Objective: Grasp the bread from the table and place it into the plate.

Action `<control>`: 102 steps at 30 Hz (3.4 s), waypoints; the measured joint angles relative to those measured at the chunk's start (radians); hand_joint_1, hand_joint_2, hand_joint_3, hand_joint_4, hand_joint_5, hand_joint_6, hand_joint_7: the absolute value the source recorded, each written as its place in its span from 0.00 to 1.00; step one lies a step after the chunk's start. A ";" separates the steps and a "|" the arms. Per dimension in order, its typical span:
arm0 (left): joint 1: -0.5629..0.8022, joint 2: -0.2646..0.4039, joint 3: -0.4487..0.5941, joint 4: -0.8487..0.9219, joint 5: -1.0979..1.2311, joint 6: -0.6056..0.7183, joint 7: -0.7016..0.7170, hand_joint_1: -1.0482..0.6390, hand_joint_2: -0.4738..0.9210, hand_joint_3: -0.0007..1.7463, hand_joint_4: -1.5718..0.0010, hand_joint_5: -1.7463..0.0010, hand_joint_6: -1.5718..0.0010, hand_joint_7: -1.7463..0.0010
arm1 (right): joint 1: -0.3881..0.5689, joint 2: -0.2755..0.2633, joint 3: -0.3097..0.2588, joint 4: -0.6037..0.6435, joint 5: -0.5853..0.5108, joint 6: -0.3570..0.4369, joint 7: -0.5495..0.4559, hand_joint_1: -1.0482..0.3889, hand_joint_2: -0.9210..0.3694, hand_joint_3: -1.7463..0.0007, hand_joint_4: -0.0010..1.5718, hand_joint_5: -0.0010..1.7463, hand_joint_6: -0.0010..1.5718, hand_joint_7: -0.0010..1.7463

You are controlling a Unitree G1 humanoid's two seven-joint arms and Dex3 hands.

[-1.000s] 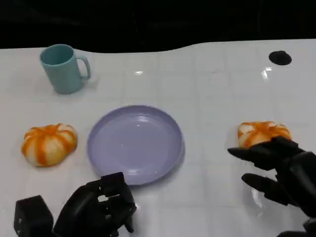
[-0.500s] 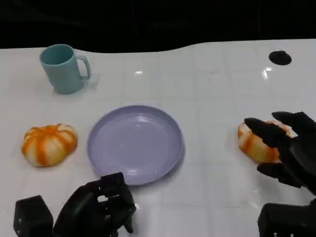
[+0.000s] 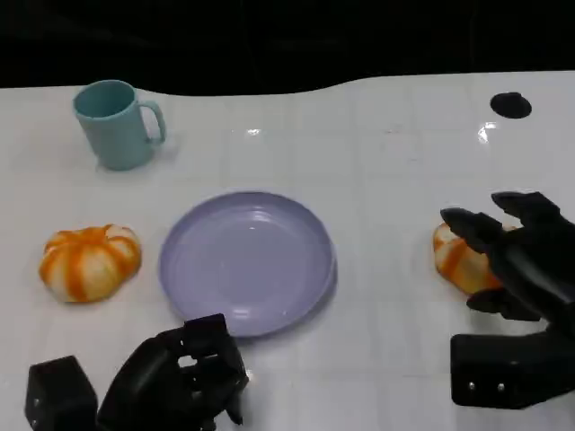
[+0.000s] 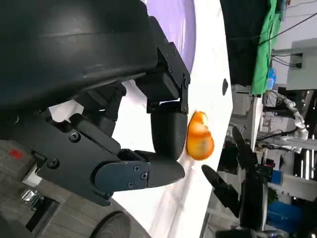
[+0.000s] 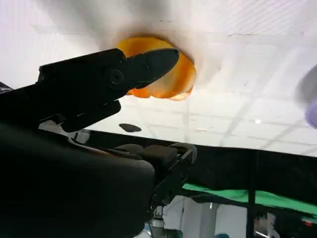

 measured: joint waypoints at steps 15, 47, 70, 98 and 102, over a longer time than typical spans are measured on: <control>0.001 -0.003 -0.001 -0.002 -0.002 0.000 0.000 0.30 0.80 0.39 0.49 0.00 0.51 0.19 | -0.187 0.043 0.112 0.331 0.002 0.011 -0.048 0.33 0.06 1.00 0.06 0.20 0.20 0.01; 0.006 -0.006 -0.003 -0.018 -0.004 0.006 0.000 0.31 0.81 0.38 0.48 0.00 0.51 0.20 | -0.345 0.139 0.150 0.755 0.158 -0.283 -0.558 0.66 0.28 0.56 0.60 1.00 0.49 0.93; 0.010 -0.004 -0.004 -0.024 0.005 0.006 0.000 0.31 0.81 0.38 0.50 0.00 0.51 0.20 | -0.348 0.296 0.138 0.554 0.269 -0.441 -0.472 0.66 0.55 0.19 0.65 1.00 0.50 0.97; 0.037 -0.005 -0.007 -0.056 0.004 0.018 0.000 0.29 0.79 0.40 0.49 0.00 0.52 0.18 | -0.486 0.542 0.204 0.815 0.271 -0.475 -0.414 0.56 0.31 0.55 0.29 0.58 0.35 0.26; 0.039 -0.005 -0.007 -0.065 0.004 0.023 0.000 0.29 0.80 0.40 0.48 0.00 0.52 0.18 | -0.490 0.537 0.209 0.811 0.272 -0.446 -0.338 0.47 0.14 0.76 0.14 0.35 0.28 0.07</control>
